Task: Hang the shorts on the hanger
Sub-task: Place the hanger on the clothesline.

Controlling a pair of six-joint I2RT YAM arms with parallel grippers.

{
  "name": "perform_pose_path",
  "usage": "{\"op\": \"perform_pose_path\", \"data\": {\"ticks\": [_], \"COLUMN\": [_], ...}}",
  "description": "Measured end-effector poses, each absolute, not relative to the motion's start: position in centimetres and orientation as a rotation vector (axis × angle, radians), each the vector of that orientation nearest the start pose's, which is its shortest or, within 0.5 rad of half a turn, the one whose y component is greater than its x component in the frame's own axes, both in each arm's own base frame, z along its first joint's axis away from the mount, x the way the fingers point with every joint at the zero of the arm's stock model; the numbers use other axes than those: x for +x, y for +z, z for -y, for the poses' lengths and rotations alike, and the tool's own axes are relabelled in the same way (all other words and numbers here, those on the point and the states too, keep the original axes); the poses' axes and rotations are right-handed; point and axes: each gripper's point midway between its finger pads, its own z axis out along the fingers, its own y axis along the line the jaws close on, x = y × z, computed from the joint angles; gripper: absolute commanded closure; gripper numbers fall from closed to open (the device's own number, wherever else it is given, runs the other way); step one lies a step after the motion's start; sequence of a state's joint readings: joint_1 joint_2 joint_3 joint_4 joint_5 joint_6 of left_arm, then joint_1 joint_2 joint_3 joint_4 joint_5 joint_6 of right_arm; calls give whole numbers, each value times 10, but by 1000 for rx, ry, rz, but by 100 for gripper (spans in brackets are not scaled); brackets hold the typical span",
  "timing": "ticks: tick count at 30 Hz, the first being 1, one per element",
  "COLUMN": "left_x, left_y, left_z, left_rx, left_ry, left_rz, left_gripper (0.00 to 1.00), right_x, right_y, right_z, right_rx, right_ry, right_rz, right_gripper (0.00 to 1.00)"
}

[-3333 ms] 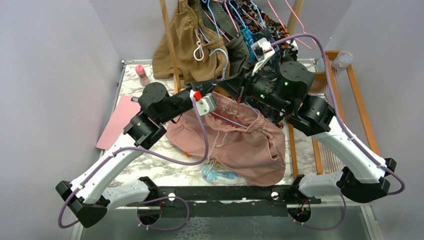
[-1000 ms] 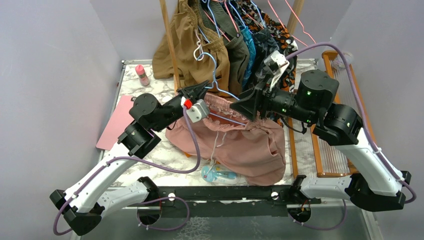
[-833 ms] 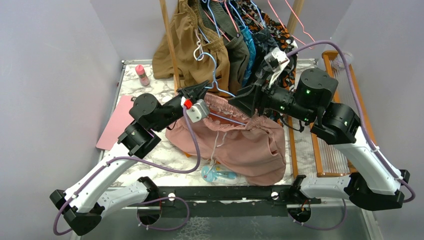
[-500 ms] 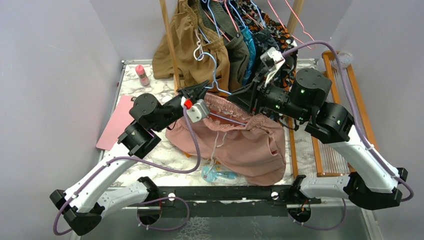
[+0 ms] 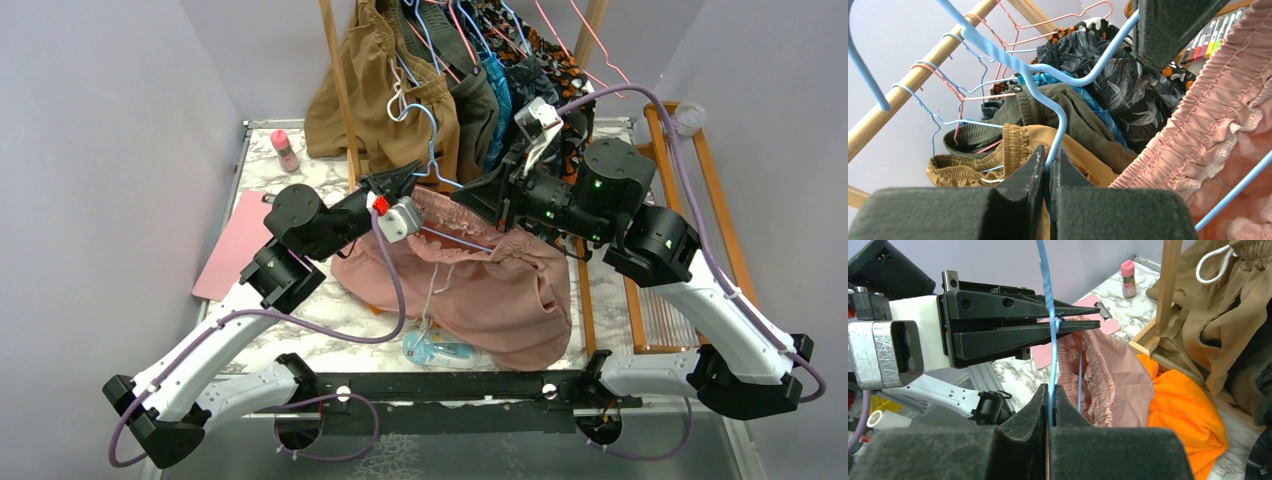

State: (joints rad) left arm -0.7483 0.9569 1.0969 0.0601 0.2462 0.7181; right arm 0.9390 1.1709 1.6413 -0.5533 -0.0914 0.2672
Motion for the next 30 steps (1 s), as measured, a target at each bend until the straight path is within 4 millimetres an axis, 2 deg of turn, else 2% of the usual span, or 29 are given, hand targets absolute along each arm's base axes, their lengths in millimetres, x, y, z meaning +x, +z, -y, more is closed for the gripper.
{"op": "perform_pose_path", "data": {"ticks": [4,6,8,12,14,16,19,23,26,30], "left_x": [249,249,249,248,247,245,242,234,221,204], "left_y": [442,442,443,447,449,449,450,467,482,488], "left_z": [253,253,253,253,250,244,233,210,183,145], "left_rx": [1064,1064,1064,1047,1030,1004,965,871,767,633], "left_ry": [-193,-193,-193,-199,-198,-191,-176,-151,-135,-111], "left_rz": [-873,-873,-873,-867,-863,-865,-875,-877,-872,-872], "left_gripper": [100,91,76,35,21,2,1,1,1,1], "right_x": [186,186,187,186,187,188,191,195,200,211], "right_y": [461,461,461,461,460,461,463,476,495,530], "right_z": [-300,-301,-300,-299,-299,-298,-295,-286,-276,-262], "right_rx": [-644,-644,-645,-650,-654,-657,-655,-628,-582,-501], "right_ry": [980,980,979,973,967,955,929,884,841,781], "right_rz": [-1624,-1622,-1618,-1615,-1612,-1608,-1601,-1575,-1537,-1470], "right_gripper": [99,99,99,99,99,99,99,99,99,99]}}
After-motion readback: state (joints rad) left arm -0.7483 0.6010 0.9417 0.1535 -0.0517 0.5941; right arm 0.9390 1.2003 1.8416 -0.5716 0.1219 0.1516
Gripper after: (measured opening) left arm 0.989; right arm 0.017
